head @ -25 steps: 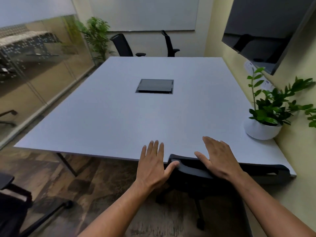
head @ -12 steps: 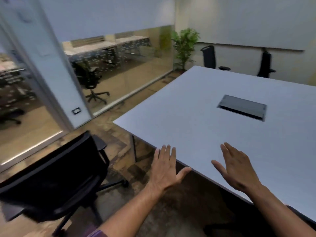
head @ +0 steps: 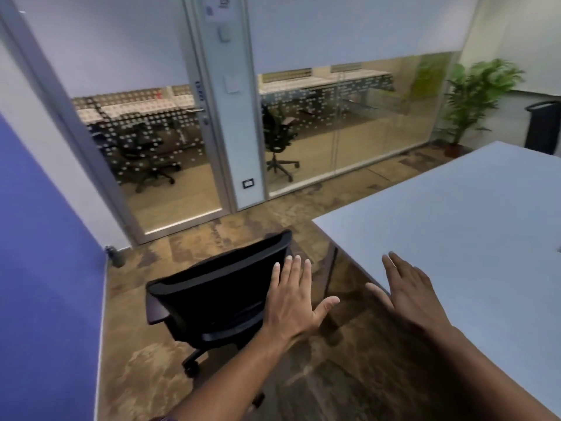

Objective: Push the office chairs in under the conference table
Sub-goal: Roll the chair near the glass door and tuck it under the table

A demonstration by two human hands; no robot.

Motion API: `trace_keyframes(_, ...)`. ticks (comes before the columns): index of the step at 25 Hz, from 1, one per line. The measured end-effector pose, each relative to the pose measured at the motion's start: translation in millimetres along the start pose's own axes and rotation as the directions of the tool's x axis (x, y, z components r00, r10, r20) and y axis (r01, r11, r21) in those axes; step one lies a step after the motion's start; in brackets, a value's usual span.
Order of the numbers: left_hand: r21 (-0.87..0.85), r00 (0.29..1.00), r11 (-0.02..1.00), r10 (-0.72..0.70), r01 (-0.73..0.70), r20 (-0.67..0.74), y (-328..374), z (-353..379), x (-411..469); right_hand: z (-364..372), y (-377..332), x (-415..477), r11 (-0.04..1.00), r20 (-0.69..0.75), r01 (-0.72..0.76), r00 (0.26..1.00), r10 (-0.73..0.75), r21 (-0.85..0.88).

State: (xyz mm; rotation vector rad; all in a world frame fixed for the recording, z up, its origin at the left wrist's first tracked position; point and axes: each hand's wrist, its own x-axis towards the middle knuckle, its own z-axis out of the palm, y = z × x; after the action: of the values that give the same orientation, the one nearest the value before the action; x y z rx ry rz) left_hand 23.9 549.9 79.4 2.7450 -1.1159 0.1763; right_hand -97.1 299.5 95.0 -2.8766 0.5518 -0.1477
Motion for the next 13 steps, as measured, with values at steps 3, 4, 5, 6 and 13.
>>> trace_keyframes(3,0.012,0.995,0.995,-0.1,0.101,-0.03,-45,-11,-4,13,-44,43,0.992,0.02,0.126,0.992,-0.126,0.013)
trace_keyframes(4,0.005,0.989,0.99,-0.143,0.143,-0.04,-59,-11,-6,18,-58,58,0.985,0.019,0.171,0.985,-0.171,-0.004)
trace_keyframes(5,0.01,0.978,0.98,-0.2,0.201,-0.051,-80,-12,-9,22,-81,77,0.975,0.032,0.223,0.974,-0.223,-0.006)
trace_keyframes(6,0.019,0.975,0.975,-0.219,0.22,-0.044,-87,-14,-12,24,-89,84,0.971,0.023,0.237,0.971,-0.237,-0.005)
trace_keyframes(13,0.054,0.92,0.921,-0.38,0.386,-0.092,-155,-16,-4,47,-179,158,0.897,0.035,0.442,0.897,-0.441,-0.03)
